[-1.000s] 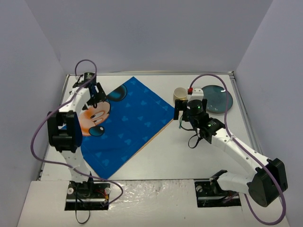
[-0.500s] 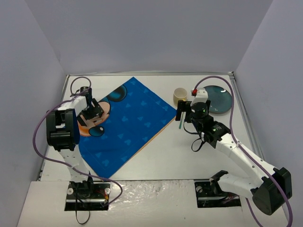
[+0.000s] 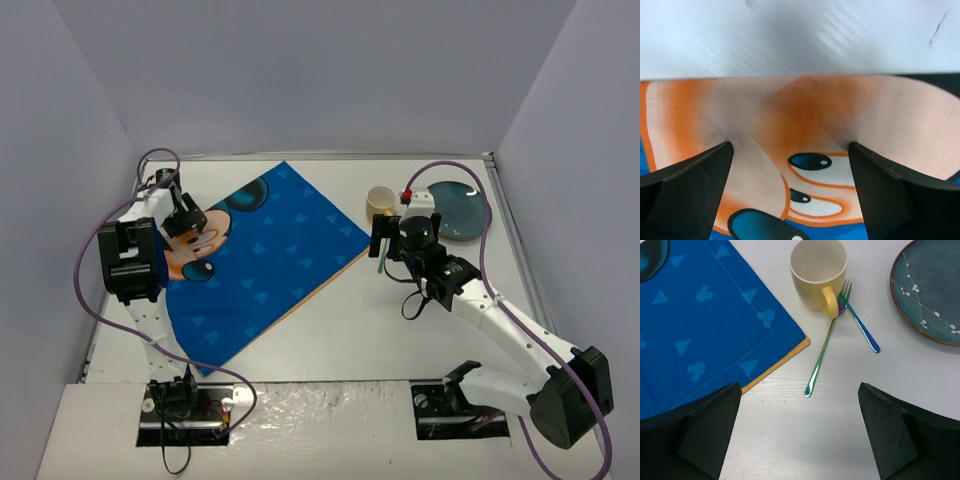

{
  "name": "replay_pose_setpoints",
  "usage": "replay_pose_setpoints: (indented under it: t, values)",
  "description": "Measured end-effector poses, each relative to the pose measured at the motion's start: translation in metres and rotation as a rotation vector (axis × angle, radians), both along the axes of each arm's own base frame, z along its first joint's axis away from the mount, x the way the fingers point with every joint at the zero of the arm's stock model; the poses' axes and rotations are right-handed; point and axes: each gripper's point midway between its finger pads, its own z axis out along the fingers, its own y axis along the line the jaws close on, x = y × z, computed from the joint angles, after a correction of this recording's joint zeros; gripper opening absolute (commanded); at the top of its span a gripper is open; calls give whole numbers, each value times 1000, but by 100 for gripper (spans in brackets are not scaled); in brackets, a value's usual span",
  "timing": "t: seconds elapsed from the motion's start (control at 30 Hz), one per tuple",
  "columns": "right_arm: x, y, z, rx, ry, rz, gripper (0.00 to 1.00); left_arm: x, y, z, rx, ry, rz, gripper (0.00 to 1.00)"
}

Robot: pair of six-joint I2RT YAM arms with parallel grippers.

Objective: Set the dinner table for one person

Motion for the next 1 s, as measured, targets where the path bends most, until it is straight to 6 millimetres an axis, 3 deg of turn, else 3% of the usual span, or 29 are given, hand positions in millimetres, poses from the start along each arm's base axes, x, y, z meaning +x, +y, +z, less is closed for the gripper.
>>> replay_pose_setpoints:
  t: [0.33,0.47,0.57,0.73,0.83,0.9,1.0]
  values:
    - [1,1,-8,-13,21,1,100,12,8,4,0,-23,4,97]
    - [2,1,-6,-13,17,2,100,12,3,19,-25,-49,-8,97]
    - [3,1,-1,-11,9,3,100,11,-3,61,-27,-121,-28,97]
    - [8,-2,11,5,-11,-16,100,0,-18,178,21,-370,-122,97]
    - [14,-17,14,30,-11,-72,100,-23,-37,236,51,-517,-208,97]
    - [21,-35,14,64,-7,-142,100,-46,-52,249,55,-564,-280,97]
    - [30,-69,13,135,2,-267,100,-82,-69,233,61,-560,-373,97]
